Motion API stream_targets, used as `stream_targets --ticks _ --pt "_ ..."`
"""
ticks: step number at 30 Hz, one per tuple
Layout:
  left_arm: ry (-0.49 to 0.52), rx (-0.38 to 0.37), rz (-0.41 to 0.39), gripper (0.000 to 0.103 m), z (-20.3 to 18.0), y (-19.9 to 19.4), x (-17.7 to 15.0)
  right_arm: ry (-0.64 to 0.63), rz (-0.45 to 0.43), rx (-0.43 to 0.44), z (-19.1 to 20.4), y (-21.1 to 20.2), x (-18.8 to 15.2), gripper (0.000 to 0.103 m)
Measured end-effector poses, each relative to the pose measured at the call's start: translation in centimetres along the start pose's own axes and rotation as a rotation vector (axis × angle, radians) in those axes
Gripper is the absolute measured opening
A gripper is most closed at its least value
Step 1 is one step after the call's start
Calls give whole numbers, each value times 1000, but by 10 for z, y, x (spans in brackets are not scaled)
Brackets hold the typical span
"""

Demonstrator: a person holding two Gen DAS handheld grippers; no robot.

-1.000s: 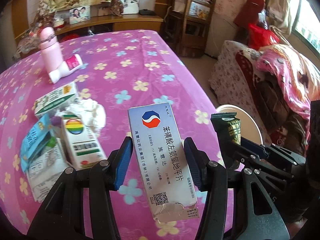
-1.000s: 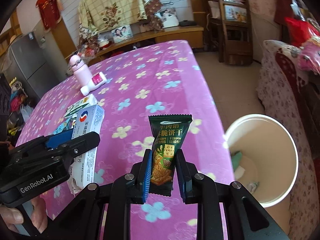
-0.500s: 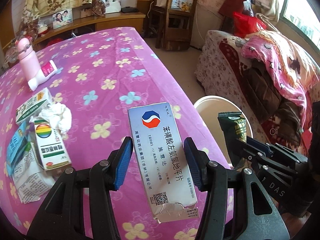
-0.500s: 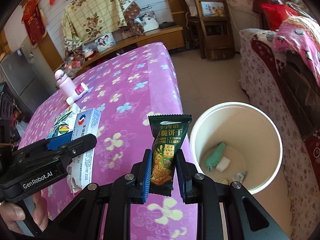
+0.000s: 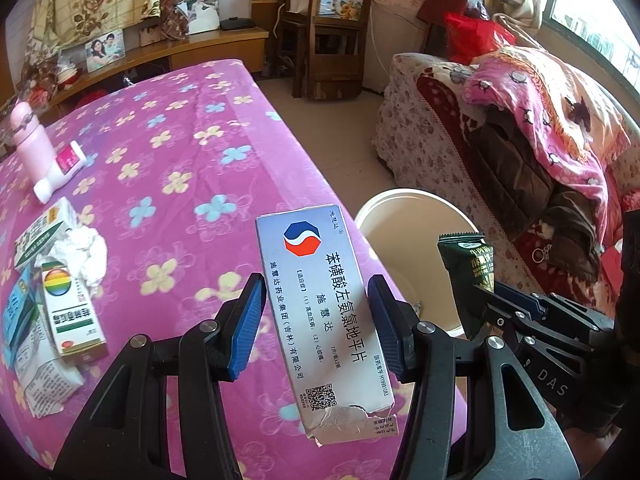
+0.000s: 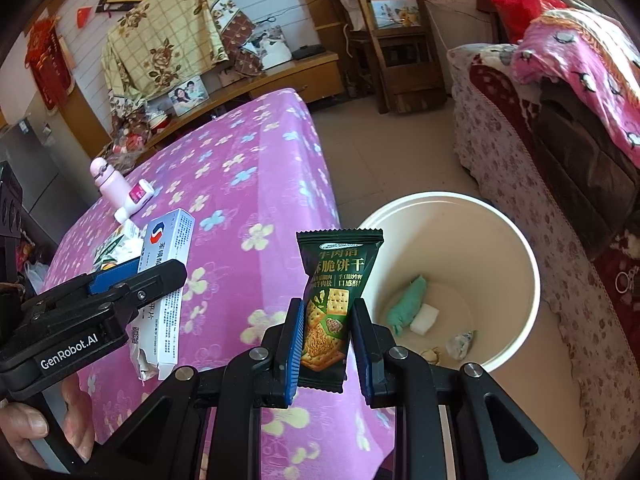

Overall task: Collect trash
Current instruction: 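Carry medicine box and snack packet over the white bucket and open both tools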

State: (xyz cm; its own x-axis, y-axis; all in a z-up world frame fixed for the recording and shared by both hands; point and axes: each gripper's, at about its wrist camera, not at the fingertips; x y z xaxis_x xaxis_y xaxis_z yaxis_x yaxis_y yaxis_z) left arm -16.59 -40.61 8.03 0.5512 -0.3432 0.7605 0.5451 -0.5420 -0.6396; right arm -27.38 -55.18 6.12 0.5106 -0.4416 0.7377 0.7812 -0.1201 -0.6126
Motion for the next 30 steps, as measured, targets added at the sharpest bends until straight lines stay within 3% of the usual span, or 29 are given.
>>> stream_targets --ticks 30 --pt "-40 -144 67 51 -51 76 2 105 73 -90 -77 28 -13 22"
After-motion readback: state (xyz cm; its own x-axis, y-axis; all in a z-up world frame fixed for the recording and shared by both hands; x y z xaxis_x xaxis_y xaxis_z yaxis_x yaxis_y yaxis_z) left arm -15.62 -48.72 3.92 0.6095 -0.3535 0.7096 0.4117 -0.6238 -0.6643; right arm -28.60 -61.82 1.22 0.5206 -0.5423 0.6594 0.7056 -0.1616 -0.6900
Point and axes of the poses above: each gripper's, at about its wrist camera, not at the fingertips, and y roughly the way its jaws point, z to its left, x to its top, and after that the axes turned 13 degrees about -z, right-handed
